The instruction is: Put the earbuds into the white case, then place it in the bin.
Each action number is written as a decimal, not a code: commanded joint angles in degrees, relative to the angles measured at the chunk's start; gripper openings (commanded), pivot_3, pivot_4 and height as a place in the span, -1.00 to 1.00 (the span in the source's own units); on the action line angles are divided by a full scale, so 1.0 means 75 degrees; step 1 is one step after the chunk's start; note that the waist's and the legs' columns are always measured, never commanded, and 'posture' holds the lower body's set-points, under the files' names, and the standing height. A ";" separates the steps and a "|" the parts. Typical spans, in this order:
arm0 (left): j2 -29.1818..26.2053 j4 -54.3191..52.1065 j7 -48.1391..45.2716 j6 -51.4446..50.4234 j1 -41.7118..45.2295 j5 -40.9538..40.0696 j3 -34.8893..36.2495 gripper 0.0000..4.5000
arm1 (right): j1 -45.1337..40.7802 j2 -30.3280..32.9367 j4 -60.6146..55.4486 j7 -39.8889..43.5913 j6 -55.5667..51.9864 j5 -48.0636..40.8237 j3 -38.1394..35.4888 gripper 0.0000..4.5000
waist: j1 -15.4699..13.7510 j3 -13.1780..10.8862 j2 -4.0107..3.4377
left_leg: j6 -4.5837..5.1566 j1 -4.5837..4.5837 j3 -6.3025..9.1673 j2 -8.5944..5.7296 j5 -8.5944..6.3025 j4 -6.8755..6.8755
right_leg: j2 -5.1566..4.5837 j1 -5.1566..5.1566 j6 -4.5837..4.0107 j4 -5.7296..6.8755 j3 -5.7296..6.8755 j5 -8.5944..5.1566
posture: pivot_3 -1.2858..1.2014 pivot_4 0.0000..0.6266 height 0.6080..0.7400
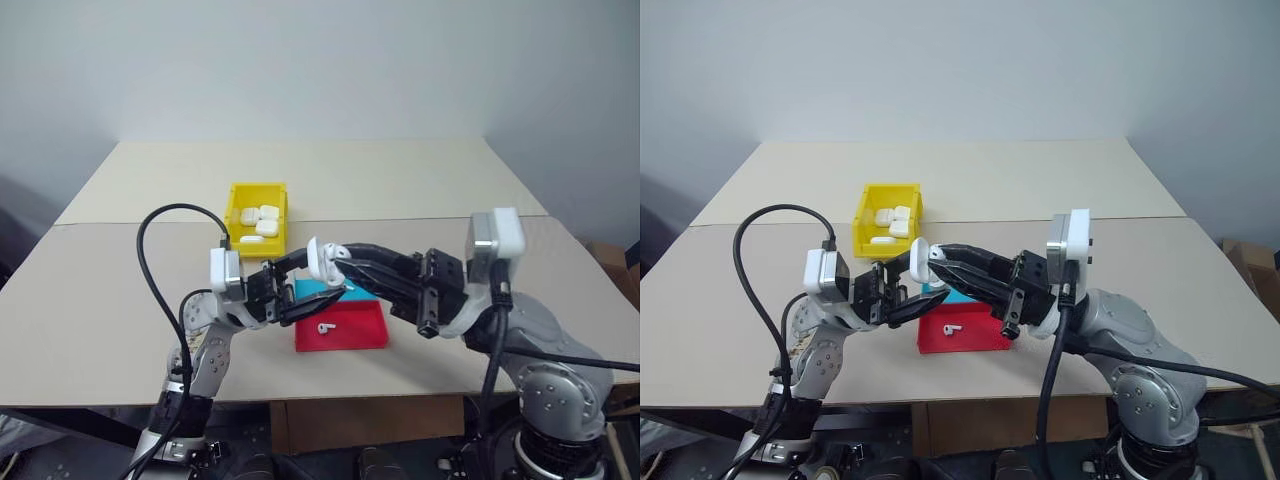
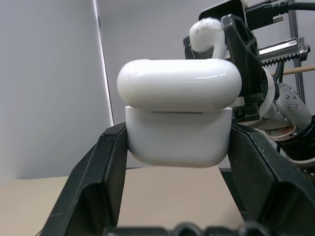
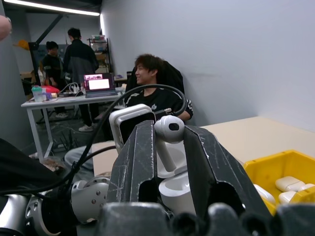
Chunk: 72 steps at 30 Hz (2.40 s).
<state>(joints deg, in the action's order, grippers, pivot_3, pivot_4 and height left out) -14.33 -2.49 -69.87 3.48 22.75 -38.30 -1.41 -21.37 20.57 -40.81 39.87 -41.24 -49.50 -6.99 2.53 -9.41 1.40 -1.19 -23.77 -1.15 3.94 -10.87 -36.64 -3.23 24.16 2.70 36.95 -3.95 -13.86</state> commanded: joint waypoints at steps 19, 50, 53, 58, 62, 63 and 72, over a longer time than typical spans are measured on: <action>0.0178 0.0018 -0.0056 0.0301 0.0155 0.0219 0.0131 0.23 | 0.0276 0.0648 0.0236 0.0020 0.0883 0.0347 0.0572 -0.70 | -0.0013 -0.0001 0.0002 | 0.0000 -0.0002 0.0000 0.0000 0.0000 0.0000 | -0.0001 -0.0001 0.0002 -0.0007 0.0000 0.0000 | 0.03 -0.52 1.00; 0.0552 0.1486 0.0027 0.1292 0.0790 0.1191 0.0011 0.23 | -0.1031 0.2145 0.0232 -0.0137 0.0602 -0.0494 -0.0113 -0.03 | -0.0034 -0.0004 0.0007 | 0.0000 -0.0002 0.0001 0.0000 0.0000 -0.0002 | 0.0001 -0.0002 0.0002 -0.0011 0.0001 0.0003 | 0.03 -0.52 1.00; 0.0776 0.2115 0.0195 0.1669 0.1221 0.1550 -0.0035 0.23 | -0.1429 0.2167 0.0380 -0.0677 0.0127 -0.0533 0.0085 -0.43 | -0.0054 -0.0004 0.0008 | 0.0000 -0.0008 0.0002 -0.0002 0.0000 -0.0002 | 0.0000 -0.0003 0.0003 -0.0018 0.0001 0.0005 | 0.03 -0.52 1.00; 0.1047 0.2476 0.0394 0.1849 0.1674 0.1652 -0.0040 0.23 | -0.1201 0.2237 -0.0039 -0.0666 0.0246 0.0041 0.0712 -0.99 | -0.0075 -0.0004 0.0009 | 0.0002 -0.0020 0.0002 -0.0003 -0.0001 -0.0002 | -0.0002 0.0004 0.0001 -0.0024 0.0001 0.0007 | 0.03 -0.52 1.00; 0.1105 0.2586 0.0360 0.2003 0.1731 0.1654 -0.0018 0.23 | -0.1118 0.2302 -0.0278 -0.0803 0.0305 0.0720 0.1246 -0.99 | -0.0061 -0.0004 0.0009 | 0.0003 -0.0023 0.0004 -0.0002 -0.0002 -0.0002 | -0.0001 0.0007 -0.0002 -0.0022 0.0002 0.0009 | 0.03 -0.52 1.00; 0.1102 0.2530 0.0394 0.1970 0.1721 0.1654 -0.0024 0.23 | -0.1104 0.2307 -0.0300 -0.0882 0.0318 0.0951 0.1370 -0.99 | -0.0063 -0.0004 0.0009 | 0.0003 -0.0020 0.0003 -0.0002 -0.0001 -0.0002 | -0.0001 0.0004 -0.0001 -0.0021 0.0002 0.0009 | 0.03 -0.52 1.00; 0.0944 0.2064 0.0353 0.1791 0.1455 0.1501 -0.0037 0.23 | -0.0962 0.2162 -0.0292 -0.1045 0.1056 0.2660 0.1969 -0.99 | -0.0053 -0.0004 0.0009 | 0.0002 -0.0016 0.0003 -0.0003 -0.0001 -0.0006 | -0.0001 0.0004 0.0006 -0.0022 0.0001 0.0008 | 0.03 -0.52 1.00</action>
<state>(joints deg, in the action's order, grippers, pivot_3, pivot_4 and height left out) -7.10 15.52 -67.02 16.50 33.75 -26.12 -1.59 -28.37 37.19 -41.68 32.33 -36.21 -31.62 8.30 2.13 -9.44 1.46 -1.17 -23.90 -1.13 3.92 -10.88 -36.69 -3.23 24.18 2.75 36.78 -3.94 -13.80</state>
